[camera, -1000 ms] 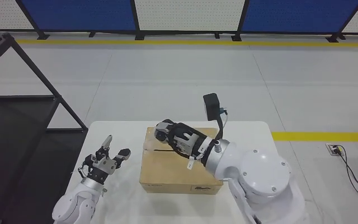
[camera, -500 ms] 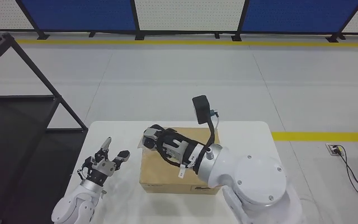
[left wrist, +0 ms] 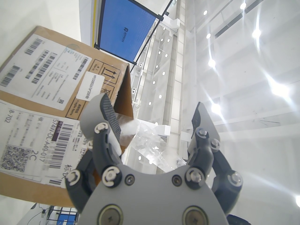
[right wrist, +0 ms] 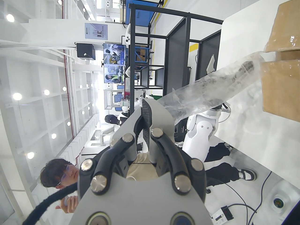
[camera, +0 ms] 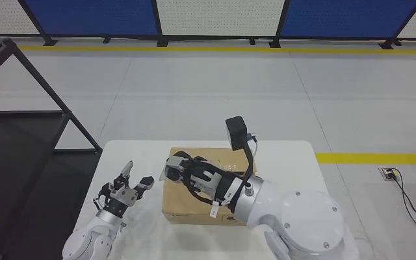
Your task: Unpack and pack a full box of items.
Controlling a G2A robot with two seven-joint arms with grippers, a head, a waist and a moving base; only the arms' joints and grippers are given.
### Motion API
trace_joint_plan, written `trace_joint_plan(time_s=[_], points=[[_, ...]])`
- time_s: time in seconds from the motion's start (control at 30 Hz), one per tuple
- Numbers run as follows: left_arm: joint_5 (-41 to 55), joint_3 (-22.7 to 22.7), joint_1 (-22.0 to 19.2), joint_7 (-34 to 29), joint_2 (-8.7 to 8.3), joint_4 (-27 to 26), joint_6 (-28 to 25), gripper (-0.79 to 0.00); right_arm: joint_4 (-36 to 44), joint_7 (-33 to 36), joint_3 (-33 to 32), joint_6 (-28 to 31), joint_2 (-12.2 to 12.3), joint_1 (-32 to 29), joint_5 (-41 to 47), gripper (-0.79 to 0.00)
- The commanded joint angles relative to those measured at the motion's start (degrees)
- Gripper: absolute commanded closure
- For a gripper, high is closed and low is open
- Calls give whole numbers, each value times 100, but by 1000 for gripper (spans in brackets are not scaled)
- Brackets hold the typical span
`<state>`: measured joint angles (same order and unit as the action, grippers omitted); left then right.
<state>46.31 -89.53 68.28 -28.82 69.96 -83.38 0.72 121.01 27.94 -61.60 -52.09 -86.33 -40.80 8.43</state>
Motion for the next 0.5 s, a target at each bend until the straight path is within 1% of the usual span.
trace_joint_plan(time_s=[0.0, 0.47], points=[[-13, 22, 1, 11, 3, -4, -9, -674, 22, 22, -31, 11, 12, -28, 36, 0], [-33, 120, 31, 10, 17, -85, -64, -668, 129, 85, -71, 138, 85, -121, 192, 0]])
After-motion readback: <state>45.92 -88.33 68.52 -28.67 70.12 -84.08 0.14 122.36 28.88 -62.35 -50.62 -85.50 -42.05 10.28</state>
